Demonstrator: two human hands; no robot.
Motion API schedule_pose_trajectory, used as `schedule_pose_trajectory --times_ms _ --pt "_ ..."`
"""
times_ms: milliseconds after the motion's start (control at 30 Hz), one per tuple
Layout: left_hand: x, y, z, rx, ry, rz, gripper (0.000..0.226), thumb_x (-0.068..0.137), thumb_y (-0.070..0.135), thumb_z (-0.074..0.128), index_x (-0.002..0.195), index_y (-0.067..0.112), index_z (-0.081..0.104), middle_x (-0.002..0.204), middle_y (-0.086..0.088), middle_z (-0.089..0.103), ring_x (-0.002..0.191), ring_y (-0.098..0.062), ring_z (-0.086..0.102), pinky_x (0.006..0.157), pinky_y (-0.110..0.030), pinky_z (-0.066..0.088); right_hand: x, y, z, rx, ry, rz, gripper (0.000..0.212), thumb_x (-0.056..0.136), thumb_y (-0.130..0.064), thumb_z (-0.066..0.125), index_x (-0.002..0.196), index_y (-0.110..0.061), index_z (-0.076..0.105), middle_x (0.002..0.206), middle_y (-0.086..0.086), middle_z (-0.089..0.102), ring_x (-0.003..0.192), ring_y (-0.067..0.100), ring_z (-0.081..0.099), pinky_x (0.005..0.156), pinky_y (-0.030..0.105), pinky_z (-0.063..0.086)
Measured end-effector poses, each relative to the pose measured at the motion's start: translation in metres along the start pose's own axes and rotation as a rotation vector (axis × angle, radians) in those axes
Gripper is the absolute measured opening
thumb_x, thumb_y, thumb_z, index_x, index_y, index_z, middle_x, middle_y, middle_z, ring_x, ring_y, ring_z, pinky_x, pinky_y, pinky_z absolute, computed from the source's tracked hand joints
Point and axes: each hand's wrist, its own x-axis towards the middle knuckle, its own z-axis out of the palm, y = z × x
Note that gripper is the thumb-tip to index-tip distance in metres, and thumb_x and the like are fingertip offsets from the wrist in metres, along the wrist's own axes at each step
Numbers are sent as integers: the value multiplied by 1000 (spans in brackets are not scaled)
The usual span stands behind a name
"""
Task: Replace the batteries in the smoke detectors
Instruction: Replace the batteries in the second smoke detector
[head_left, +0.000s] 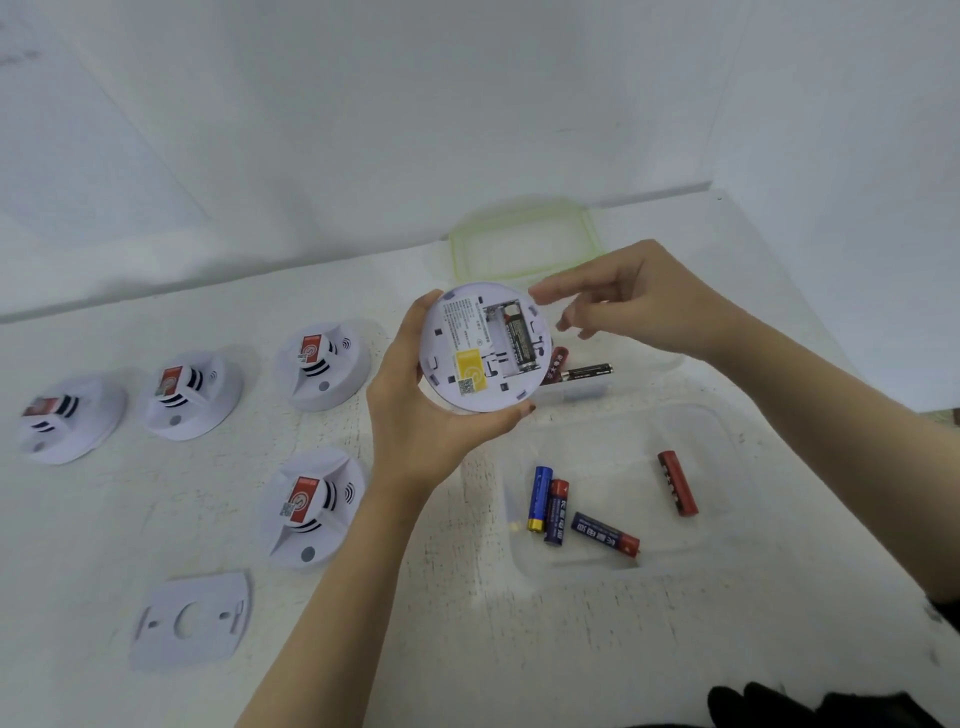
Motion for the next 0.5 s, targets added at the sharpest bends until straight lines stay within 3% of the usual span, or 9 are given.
schedule_pose_trajectory --times_ms 100,167,267,367,500 --pt "1 0 -1 1 0 17 83 54 39 83 126 26 44 118 41 51 112 14 50 89 -10 45 5 4 -3 -561 -176 53 22 80 -8 66 92 -24 74 83 -20 66 70 3 60 66 17 48" --pt "2 -1 0 7 -3 26 81 54 40 82 124 32 42 118 41 50 112 15 50 88 -8 45 7 5 -2 -762 -301 113 18 80 -14 66 93 -25 72 83 -19 59 69 -3 50 60 13 37" --pt "3 -1 0 4 -7 31 81 54 40 82 123 35 41 118 42 50 111 15 50 87 -8 46 11 5 1 -855 -346 171 19 83 -13 63 98 -23 70 95 -10 61 78 4 51 64 17 39" --pt "3 -1 0 4 -9 34 80 54 39 81 122 39 40 117 43 50 111 16 50 86 -7 45 12 2 2 -877 -289 156 26 87 -9 52 103 -21 68 104 -4 63 92 13 55 79 27 46" --pt "3 -2 1 6 -8 35 81 54 41 82 123 37 40 118 42 51 111 15 50 88 -9 46 12 2 7 -928 -342 161 20 84 -17 61 104 -20 67 102 -6 63 94 15 57 81 28 47"
